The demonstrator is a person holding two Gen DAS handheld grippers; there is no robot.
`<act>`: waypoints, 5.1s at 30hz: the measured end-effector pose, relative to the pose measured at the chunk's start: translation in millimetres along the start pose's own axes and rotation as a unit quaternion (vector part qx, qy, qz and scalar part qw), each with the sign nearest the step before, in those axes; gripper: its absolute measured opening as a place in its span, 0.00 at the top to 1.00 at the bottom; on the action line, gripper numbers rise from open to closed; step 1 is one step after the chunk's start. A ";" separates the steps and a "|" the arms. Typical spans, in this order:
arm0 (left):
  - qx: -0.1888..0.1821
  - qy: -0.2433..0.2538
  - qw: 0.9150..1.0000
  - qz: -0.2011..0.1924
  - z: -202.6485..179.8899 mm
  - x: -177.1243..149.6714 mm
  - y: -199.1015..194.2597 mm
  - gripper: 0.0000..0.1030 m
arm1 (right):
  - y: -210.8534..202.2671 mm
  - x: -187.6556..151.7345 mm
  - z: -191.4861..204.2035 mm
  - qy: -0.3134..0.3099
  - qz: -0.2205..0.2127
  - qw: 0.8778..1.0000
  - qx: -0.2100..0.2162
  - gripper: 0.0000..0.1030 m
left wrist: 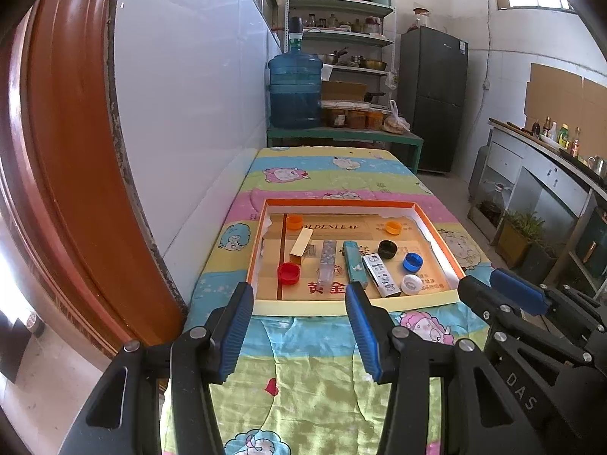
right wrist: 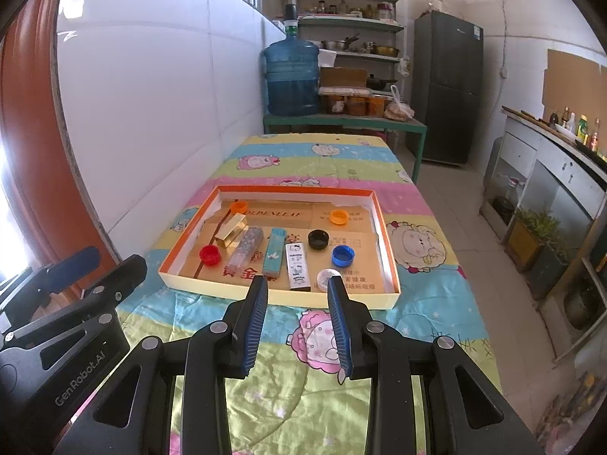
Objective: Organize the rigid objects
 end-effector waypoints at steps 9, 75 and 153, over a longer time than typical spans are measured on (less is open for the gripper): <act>-0.003 0.001 1.000 0.003 -1.1 0.5 1.5 0.51 | 1.9 0.6 0.2 -0.001 0.001 1.000 0.002 0.67; -0.009 -0.001 1.000 0.014 -3.8 -7.0 -12.8 0.51 | -26.8 -1.8 2.8 -0.007 -0.003 1.000 0.010 0.67; 0.016 0.019 1.000 0.015 -4.3 -17.8 -2.2 0.51 | -9.8 -9.8 3.6 0.003 0.011 1.000 0.018 0.67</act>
Point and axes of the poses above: each gripper's, at about its wrist camera, not at the fingertips, and y roughly the way its jaws point, z to its left, x to its top, the point moved 8 cm from there along y, roughly the way its jaws point, and after that the axes turned 9 degrees about -x, right-handed, at the moved point
